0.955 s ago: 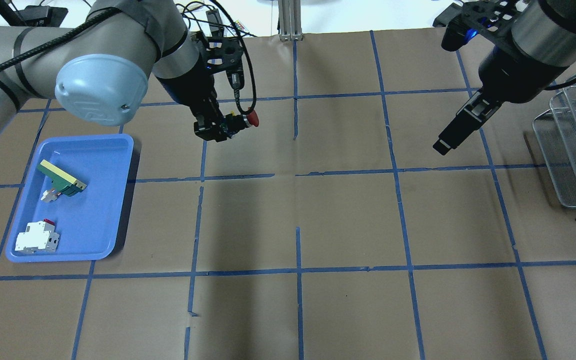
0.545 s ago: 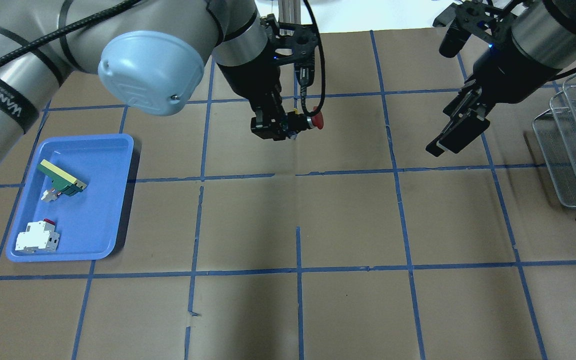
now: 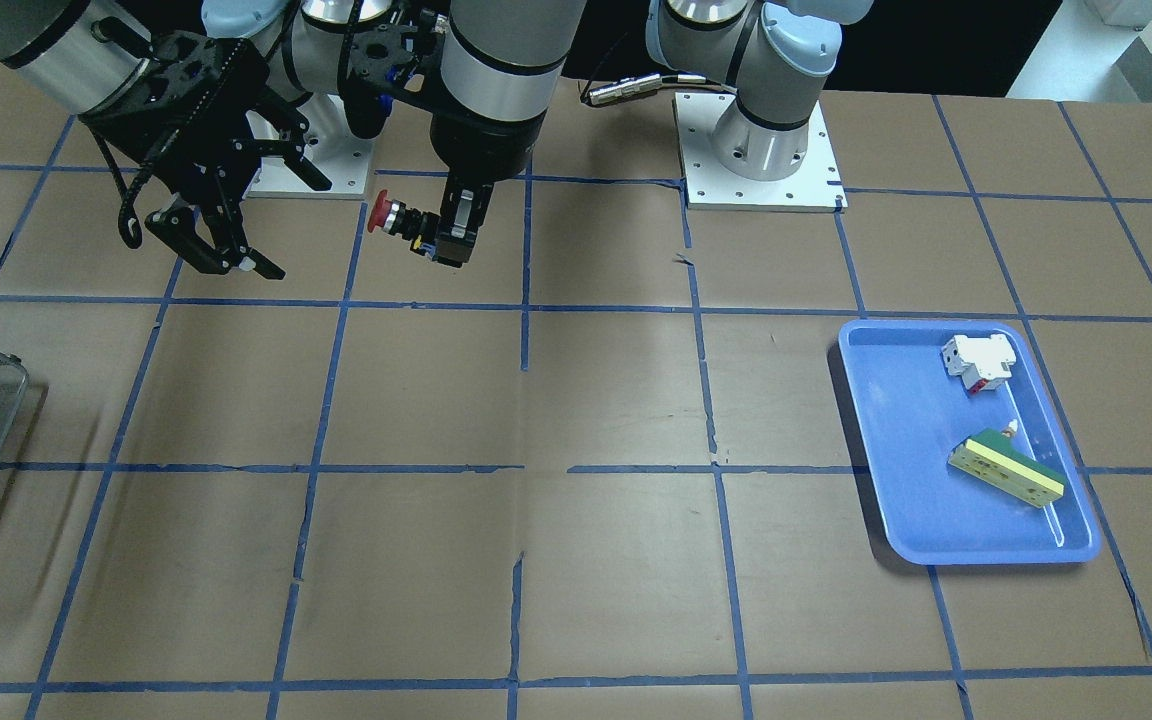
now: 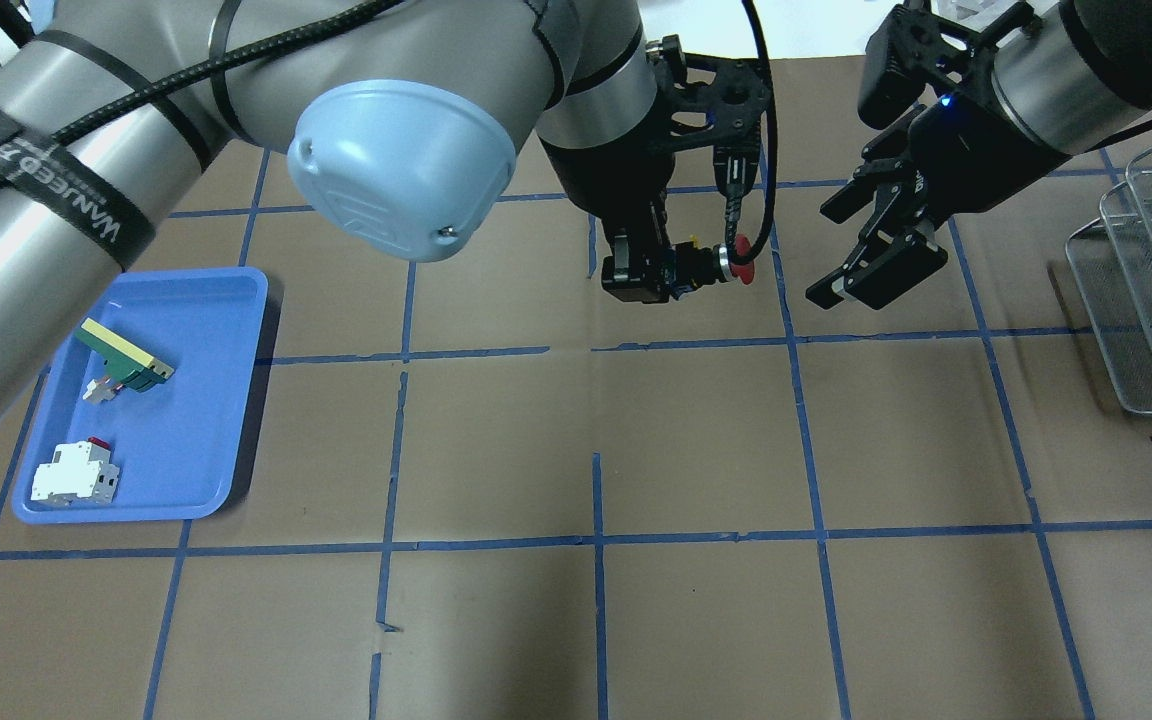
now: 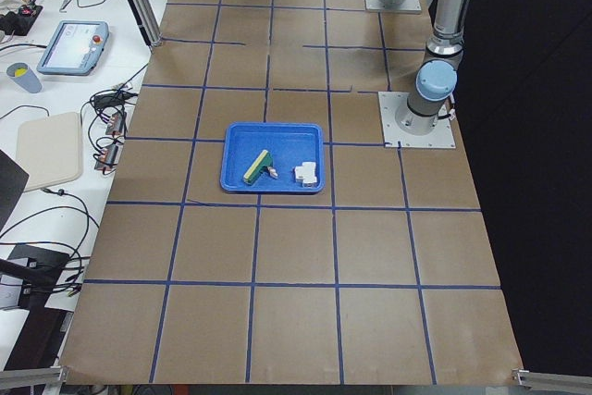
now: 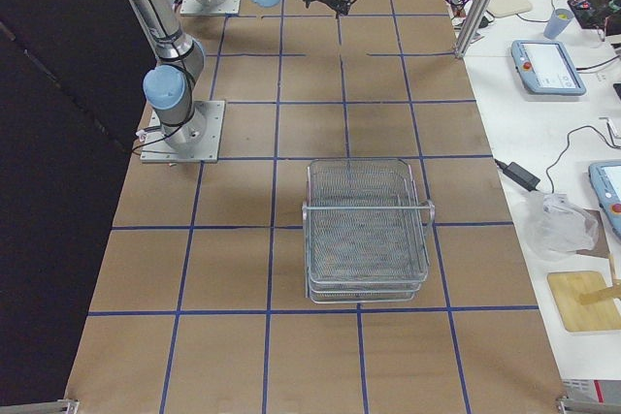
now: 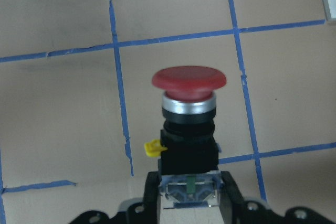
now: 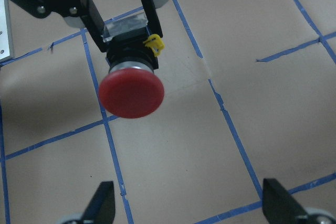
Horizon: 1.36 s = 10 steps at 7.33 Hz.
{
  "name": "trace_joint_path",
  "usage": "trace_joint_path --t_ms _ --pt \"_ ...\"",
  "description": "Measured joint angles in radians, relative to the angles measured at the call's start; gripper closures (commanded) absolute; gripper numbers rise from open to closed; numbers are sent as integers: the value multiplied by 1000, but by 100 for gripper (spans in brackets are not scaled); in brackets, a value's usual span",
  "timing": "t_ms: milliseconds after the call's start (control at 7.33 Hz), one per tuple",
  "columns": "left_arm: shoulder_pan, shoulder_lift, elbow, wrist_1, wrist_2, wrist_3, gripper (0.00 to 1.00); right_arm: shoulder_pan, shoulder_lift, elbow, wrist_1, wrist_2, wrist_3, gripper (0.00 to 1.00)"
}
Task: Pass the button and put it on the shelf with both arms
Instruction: 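Move the right gripper onto the button's base beside the left gripper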
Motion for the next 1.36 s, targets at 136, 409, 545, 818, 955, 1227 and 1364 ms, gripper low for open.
trace_joint_path --t_ms 136,409,545,818,955,1227,1364 --pt "-8 -5 14 0 -8 -11 100 -4 -1 4 13 12 -58 2" --pt "-21 -18 29 5 -17 -34 100 -19 -5 6 57 38 -126 3" --pt "-24 -24 37 8 -26 -38 100 -23 -8 6 80 59 -134 2" --pt "-25 -36 45 21 -37 -40 100 -26 -20 4 139 100 -138 2" --pt "-24 -38 47 24 -40 -41 100 -26 -39 4 168 106 -138 3" --pt "-23 -39 52 26 -48 -42 100 -26 -65 5 194 124 -158 2" --pt "-23 -37 53 26 -49 -43 100 -28 -67 6 192 146 -185 2"
